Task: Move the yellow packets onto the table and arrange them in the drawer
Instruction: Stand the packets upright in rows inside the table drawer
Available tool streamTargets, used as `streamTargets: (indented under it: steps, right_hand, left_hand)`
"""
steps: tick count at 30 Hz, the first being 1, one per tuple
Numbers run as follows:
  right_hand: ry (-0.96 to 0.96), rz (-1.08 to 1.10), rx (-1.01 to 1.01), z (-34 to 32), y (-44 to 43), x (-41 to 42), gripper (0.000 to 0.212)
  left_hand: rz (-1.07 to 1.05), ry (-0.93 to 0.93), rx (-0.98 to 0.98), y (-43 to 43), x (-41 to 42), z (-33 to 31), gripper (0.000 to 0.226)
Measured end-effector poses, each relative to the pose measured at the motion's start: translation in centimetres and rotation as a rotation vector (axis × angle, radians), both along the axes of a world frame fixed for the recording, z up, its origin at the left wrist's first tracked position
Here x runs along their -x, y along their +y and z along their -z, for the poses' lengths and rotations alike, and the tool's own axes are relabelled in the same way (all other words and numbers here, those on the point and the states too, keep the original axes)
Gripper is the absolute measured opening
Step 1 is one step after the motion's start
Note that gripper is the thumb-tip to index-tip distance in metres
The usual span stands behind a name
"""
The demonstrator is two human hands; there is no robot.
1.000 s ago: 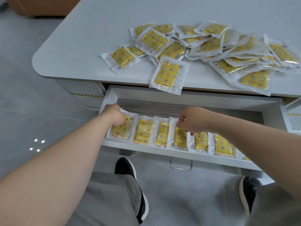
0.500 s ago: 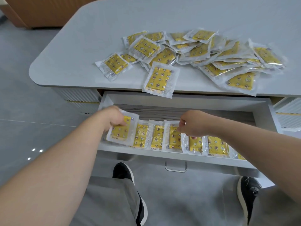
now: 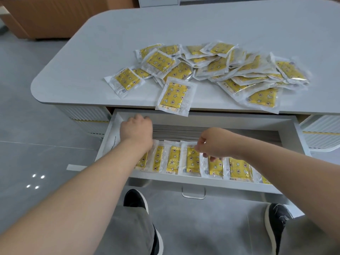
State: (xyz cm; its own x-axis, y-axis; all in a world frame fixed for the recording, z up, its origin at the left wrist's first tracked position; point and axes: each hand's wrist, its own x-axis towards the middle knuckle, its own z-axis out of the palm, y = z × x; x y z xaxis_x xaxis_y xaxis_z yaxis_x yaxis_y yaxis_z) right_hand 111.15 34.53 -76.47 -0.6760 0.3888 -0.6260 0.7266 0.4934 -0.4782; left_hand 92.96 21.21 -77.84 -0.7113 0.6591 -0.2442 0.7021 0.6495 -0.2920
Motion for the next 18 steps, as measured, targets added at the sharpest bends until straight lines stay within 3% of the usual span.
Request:
streamTargets:
  steps: [3, 6, 9, 12, 18]
  right_hand:
    - [0.108, 0.406, 0.484, -0.8, -0.3, 0.6, 0.032]
    - [0.230, 0.787, 0.932, -1.6, -1.0, 1.7, 0.043]
    - [0.361, 0.886, 0.961, -1.9, -1.8, 3.2, 0.041]
    - [0.453, 0.954, 0.935, -2.4, -2.0, 4.0, 0.028]
    - [0.601, 1.088, 0.925, -1.9, -2.9, 3.4, 0.008]
  left_hand:
    - [-0.082, 0.008, -0.212, 1.2, 0.4, -3.5, 0.012]
    - [-0.116, 0.086, -0.411, 0.8, 2.5, -6.0, 0.008]
    - [-0.115, -0.005, -0.526, 0.4, 4.9, -6.1, 0.034]
    - [-0.119, -0.124, -0.435, 0.4, 6.1, -4.8, 0.051]
    - [-0.103, 0.045, -0.549, -0.1, 5.6, -4.3, 0.041]
